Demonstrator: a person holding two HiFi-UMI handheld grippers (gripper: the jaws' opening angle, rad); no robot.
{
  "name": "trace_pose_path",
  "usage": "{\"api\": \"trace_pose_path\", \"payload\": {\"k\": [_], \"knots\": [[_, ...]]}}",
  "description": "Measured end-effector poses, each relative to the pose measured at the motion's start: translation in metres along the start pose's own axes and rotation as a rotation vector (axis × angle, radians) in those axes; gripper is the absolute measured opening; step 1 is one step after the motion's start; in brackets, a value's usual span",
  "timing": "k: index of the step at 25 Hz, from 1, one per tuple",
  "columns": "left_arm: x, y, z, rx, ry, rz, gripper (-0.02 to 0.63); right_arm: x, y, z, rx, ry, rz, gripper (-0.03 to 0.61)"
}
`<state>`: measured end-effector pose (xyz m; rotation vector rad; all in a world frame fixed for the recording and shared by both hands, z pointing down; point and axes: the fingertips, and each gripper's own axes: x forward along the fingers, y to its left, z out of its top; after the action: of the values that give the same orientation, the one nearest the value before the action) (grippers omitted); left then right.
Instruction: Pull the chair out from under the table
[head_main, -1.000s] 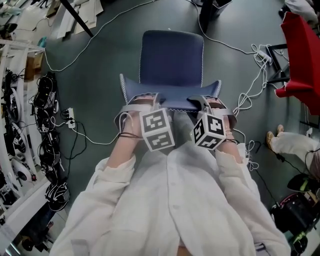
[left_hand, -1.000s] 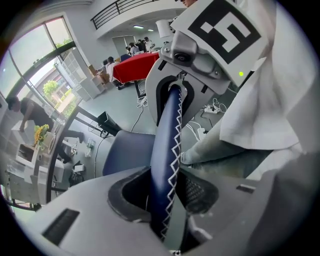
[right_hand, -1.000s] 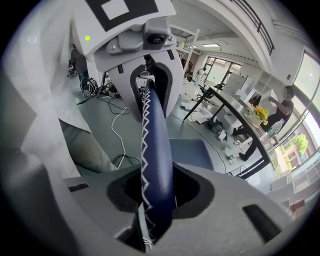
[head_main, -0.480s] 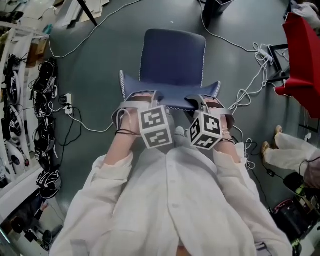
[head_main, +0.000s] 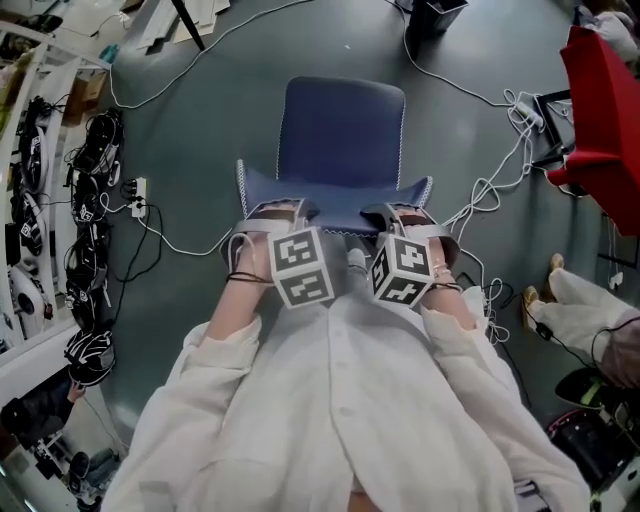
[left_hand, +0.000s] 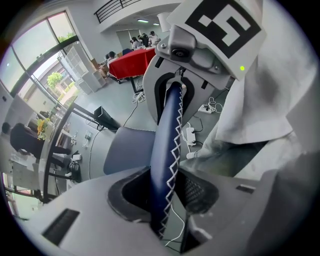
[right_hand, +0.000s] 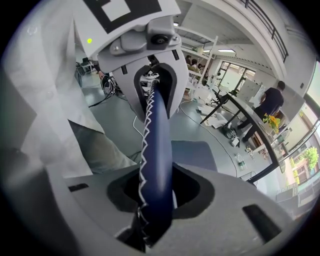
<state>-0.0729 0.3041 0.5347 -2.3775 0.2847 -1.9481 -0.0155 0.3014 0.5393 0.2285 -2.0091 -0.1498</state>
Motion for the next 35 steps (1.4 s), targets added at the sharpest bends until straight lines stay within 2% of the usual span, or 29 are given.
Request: {"api": "trace_pose_path", "payload": {"k": [11, 23, 26, 28, 31, 35], "knots": [[-0.012, -0.057, -0.005, 0.002, 0.009, -0.004, 0.140, -0.013, 0.056, 0.002, -0.013, 0.025, 0.036, 0.107], [-0.015, -0.069, -0.008, 0.003, 0.035, -0.026, 0.140, -0.017, 0.073, 0.003, -0.032, 0.060, 0.148, 0.110], [-0.014, -0.070, -0.011, -0.022, 0.029, -0.024, 0.143, -0.015, 0.075, 0.006, -0.042, 0.077, 0.157, 0.112], [-0.012, -0.071, -0.008, -0.046, 0.014, -0.028, 0.167, -0.016, 0.075, 0.006, -0.030, 0.068, 0.157, 0.125], [-0.010, -0.075, -0.006, -0.069, -0.001, -0.043, 0.253, -0.018, 0.078, 0.008, -0.016, 0.043, 0.177, 0.164], [-0.015, -0.076, -0.003, -0.112, -0.042, -0.050, 0.265, -0.023, 0.083, 0.012, 0.004, 0.007, 0.232, 0.189]]}}
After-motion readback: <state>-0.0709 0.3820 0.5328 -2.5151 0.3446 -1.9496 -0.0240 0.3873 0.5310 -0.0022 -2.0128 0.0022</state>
